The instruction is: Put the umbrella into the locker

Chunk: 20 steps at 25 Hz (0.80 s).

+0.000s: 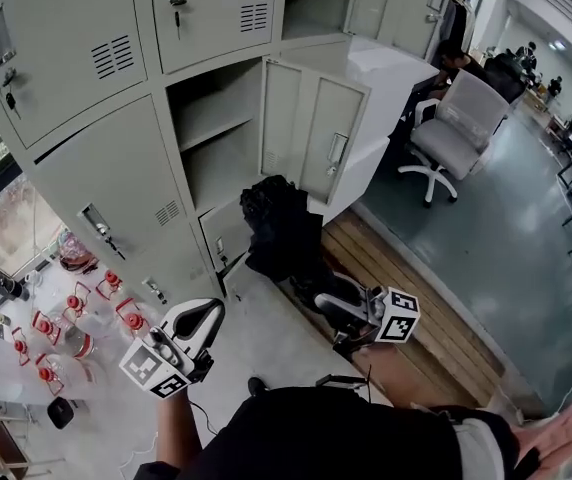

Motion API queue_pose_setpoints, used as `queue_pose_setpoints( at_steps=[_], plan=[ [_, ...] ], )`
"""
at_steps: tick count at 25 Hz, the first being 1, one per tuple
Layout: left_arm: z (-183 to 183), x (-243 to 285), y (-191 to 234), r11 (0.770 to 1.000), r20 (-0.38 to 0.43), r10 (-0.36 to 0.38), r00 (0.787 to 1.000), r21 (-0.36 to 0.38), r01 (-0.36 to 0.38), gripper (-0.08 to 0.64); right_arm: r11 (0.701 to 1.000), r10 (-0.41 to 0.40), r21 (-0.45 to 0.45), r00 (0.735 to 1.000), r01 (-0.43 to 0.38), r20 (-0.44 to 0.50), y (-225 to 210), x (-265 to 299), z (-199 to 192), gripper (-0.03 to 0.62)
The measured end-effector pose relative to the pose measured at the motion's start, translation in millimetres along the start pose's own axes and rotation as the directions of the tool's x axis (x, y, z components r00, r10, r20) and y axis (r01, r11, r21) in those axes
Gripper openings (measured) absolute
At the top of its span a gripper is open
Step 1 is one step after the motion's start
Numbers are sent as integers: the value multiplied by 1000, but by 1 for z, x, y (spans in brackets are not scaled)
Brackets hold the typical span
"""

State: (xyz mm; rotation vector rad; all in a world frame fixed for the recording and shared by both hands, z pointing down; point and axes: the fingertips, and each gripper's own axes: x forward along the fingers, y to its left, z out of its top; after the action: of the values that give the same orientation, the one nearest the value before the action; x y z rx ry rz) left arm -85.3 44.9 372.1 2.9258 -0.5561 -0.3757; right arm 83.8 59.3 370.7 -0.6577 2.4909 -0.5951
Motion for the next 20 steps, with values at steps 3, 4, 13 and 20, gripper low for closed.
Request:
queue_pose_setpoints(
  at_steps=[3,4,13,20],
  plan=[
    [2,-7,23,1000,14,-1,1000,-31,2,20,1000,-17,-5,1000,17,0,-11,15,0,247],
    [2,-8,30,999,19,-3,1000,-41,3,20,1000,-21,-5,1000,21,0,-14,18,0,247],
    [-11,17,58,998,-21,-54,998,-40,53,20,998,-45,39,999,45,2,-55,31,6,247],
    [16,48,98,998,-29,-29,999,47,31,20,1000,10,9,1000,-10,-16,-103,58,32,247]
  ],
)
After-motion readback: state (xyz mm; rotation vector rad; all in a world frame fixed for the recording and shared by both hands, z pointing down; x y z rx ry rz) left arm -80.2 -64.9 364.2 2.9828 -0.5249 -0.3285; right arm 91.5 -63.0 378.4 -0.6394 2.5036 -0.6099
